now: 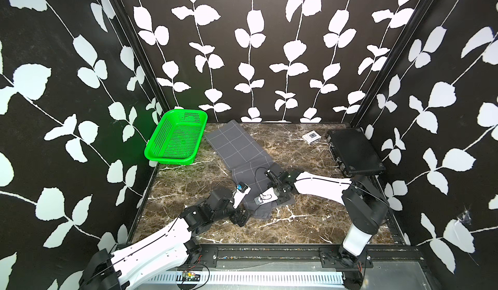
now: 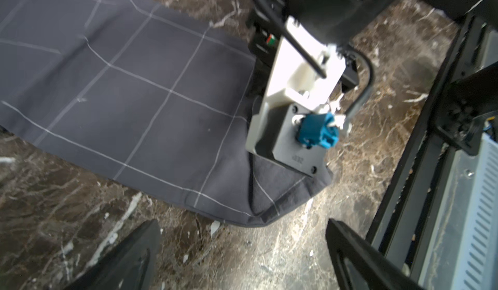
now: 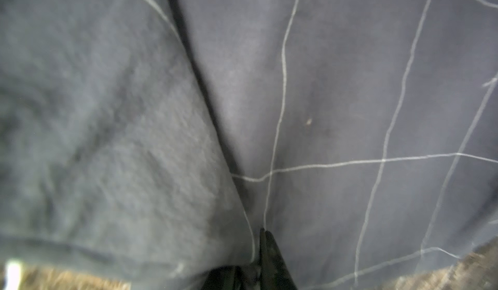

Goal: Roll up the pillowcase
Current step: Roll the pillowcase at the center of the board.

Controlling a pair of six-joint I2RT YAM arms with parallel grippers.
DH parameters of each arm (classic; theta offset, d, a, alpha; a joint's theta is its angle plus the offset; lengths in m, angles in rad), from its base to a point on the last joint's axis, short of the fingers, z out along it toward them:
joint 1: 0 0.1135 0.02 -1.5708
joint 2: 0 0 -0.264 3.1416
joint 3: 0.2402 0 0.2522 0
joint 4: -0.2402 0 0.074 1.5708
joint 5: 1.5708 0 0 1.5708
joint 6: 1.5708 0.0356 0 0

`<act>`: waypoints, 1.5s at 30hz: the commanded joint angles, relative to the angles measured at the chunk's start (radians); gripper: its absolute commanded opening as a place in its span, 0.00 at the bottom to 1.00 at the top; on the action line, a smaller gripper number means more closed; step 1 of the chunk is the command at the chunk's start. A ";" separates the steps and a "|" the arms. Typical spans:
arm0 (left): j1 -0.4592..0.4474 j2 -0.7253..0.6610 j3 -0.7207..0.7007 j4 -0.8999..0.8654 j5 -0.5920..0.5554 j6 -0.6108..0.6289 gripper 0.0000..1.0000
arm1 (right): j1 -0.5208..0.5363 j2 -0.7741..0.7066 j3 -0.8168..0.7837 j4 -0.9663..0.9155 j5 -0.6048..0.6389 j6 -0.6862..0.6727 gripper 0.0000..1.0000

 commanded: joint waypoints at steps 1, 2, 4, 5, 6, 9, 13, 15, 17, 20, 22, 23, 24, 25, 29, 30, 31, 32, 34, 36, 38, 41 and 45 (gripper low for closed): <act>0.008 0.003 0.030 -0.039 -0.016 -0.003 0.97 | 0.003 0.025 0.052 0.071 -0.051 0.089 0.22; 0.010 0.001 0.035 -0.051 -0.023 -0.009 0.97 | -0.002 0.032 0.049 0.096 -0.070 0.118 0.24; 0.013 -0.006 0.037 -0.067 -0.025 -0.020 0.97 | -0.004 0.043 0.046 0.117 -0.098 0.160 0.27; 0.013 -0.009 0.036 -0.076 -0.022 -0.025 0.97 | -0.008 0.049 0.043 0.127 -0.114 0.179 0.28; 0.013 -0.009 0.035 -0.087 -0.020 -0.031 0.97 | -0.011 0.053 0.043 0.139 -0.130 0.210 0.29; 0.013 -0.009 0.026 -0.094 -0.017 -0.043 0.97 | -0.025 0.063 0.041 0.175 -0.179 0.279 0.34; 0.013 0.018 0.007 -0.051 -0.017 -0.076 0.97 | -0.037 0.070 0.044 0.204 -0.205 0.343 0.35; 0.013 0.061 -0.007 -0.006 -0.003 -0.090 0.97 | -0.045 0.071 0.040 0.216 -0.221 0.366 0.35; 0.013 0.109 -0.001 0.019 0.000 -0.083 0.97 | -0.051 0.068 0.033 0.216 -0.228 0.380 0.36; 0.013 0.185 0.018 0.059 -0.023 -0.028 0.97 | -0.068 0.051 0.006 0.243 -0.245 0.411 0.38; 0.013 0.234 0.040 0.056 -0.044 0.028 0.97 | -0.073 0.044 0.002 0.242 -0.255 0.416 0.38; 0.013 0.260 0.055 0.054 -0.059 0.054 0.97 | -0.076 0.042 0.001 0.240 -0.255 0.413 0.39; 0.013 0.277 0.062 0.059 -0.066 0.077 0.97 | -0.077 0.043 -0.001 0.237 -0.255 0.412 0.39; 0.011 0.295 0.068 0.076 -0.072 0.094 0.97 | -0.077 0.043 -0.003 0.237 -0.258 0.413 0.39; 0.010 0.366 0.092 0.114 -0.104 0.107 0.96 | -0.082 0.045 -0.006 0.241 -0.263 0.419 0.39; 0.010 0.386 0.105 0.100 -0.134 0.100 0.94 | -0.083 0.044 -0.005 0.242 -0.262 0.421 0.39; 0.010 0.404 0.116 0.093 -0.160 0.095 0.93 | -0.083 0.043 -0.008 0.246 -0.259 0.423 0.39; 0.010 0.415 0.122 0.100 -0.165 0.086 0.91 | -0.085 0.038 -0.007 0.247 -0.258 0.426 0.39; 0.010 0.423 0.123 0.121 -0.169 0.051 0.84 | -0.091 0.025 -0.007 0.249 -0.260 0.435 0.39; 0.010 0.425 0.117 0.130 -0.184 0.015 0.78 | -0.099 0.011 -0.008 0.242 -0.255 0.436 0.39; 0.013 0.414 0.113 0.122 -0.203 -0.019 0.74 | -0.106 -0.012 -0.015 0.227 -0.247 0.431 0.39; 0.015 0.397 0.098 0.127 -0.209 -0.053 0.66 | -0.118 -0.052 -0.034 0.212 -0.233 0.441 0.40; 0.017 0.397 0.107 0.104 -0.222 -0.080 0.51 | -0.131 -0.109 -0.072 0.174 -0.197 0.464 0.41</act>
